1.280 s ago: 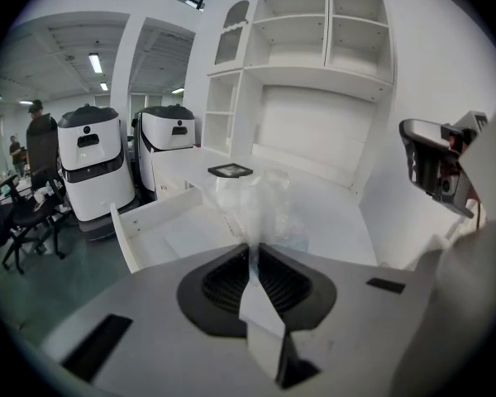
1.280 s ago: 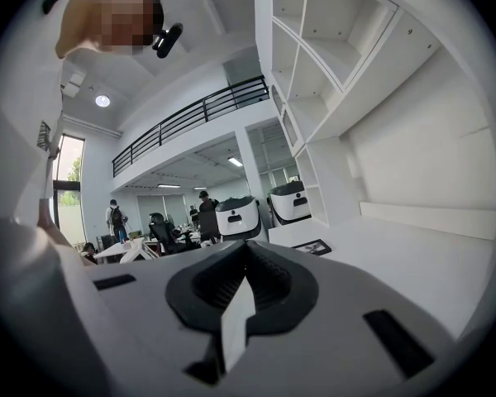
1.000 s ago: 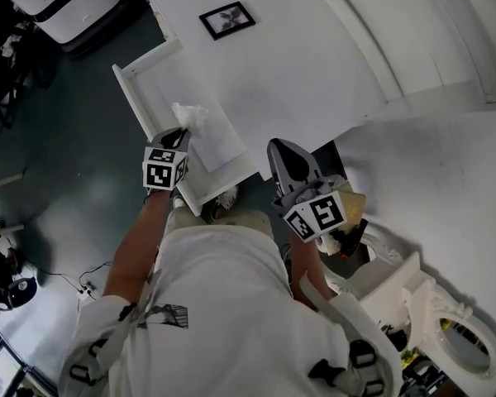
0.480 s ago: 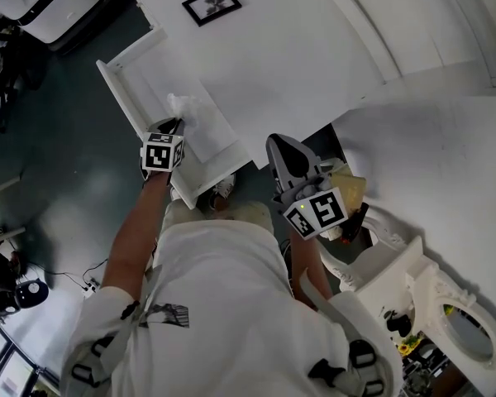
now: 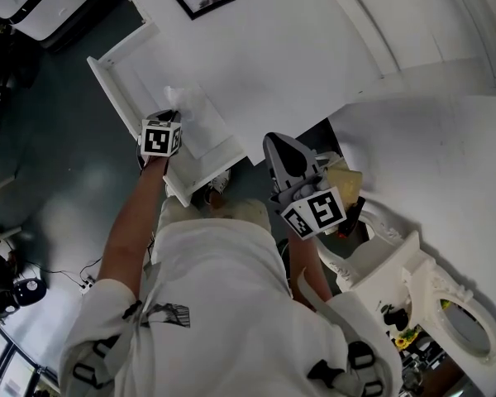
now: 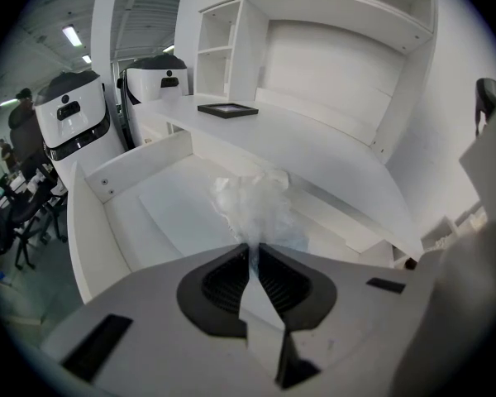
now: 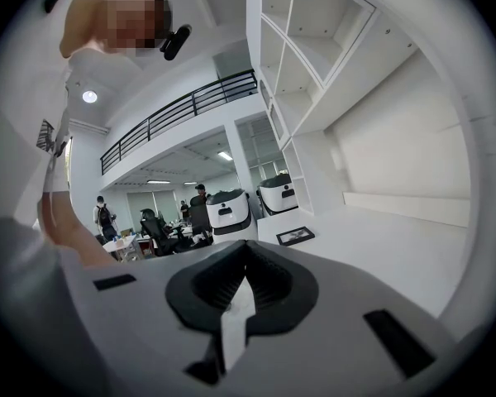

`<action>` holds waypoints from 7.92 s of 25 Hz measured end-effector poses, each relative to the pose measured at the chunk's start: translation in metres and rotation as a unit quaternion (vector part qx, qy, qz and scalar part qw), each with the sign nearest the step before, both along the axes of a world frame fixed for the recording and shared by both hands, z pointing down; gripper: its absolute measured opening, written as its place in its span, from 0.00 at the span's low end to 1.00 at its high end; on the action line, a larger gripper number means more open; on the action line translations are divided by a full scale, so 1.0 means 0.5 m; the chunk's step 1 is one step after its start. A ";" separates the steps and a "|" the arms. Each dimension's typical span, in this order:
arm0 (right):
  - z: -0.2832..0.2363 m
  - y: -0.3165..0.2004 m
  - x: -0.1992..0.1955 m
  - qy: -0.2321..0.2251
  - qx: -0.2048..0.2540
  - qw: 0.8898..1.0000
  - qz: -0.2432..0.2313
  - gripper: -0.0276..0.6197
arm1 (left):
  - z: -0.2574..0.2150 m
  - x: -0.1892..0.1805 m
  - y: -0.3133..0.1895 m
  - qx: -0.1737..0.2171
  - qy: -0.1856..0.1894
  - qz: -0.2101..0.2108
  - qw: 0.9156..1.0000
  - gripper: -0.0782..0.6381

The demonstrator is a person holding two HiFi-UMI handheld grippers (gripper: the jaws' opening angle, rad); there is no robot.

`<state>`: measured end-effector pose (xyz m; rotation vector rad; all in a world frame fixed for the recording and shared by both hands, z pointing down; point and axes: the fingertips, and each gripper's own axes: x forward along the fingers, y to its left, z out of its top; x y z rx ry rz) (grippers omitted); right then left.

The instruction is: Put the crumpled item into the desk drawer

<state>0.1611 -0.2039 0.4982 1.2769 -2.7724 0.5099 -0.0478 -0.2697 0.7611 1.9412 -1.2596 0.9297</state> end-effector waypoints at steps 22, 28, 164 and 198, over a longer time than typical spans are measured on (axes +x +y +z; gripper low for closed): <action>0.030 0.011 0.033 0.015 -0.021 1.000 0.012 0.06 | 0.095 0.021 -0.014 -0.054 -0.003 -0.016 0.998 0.17; 0.034 0.010 0.038 0.014 -0.023 1.000 0.013 0.06 | 0.105 0.023 -0.014 -0.061 -0.008 -0.015 0.998 0.17; -0.284 0.095 -0.271 0.021 0.153 0.985 -0.070 0.06 | -0.881 -0.426 0.289 0.520 0.072 -0.117 0.843 0.13; -0.300 0.048 -0.226 0.026 0.136 0.990 0.005 0.06 | -0.872 -0.453 0.274 0.500 0.095 -0.113 0.853 0.13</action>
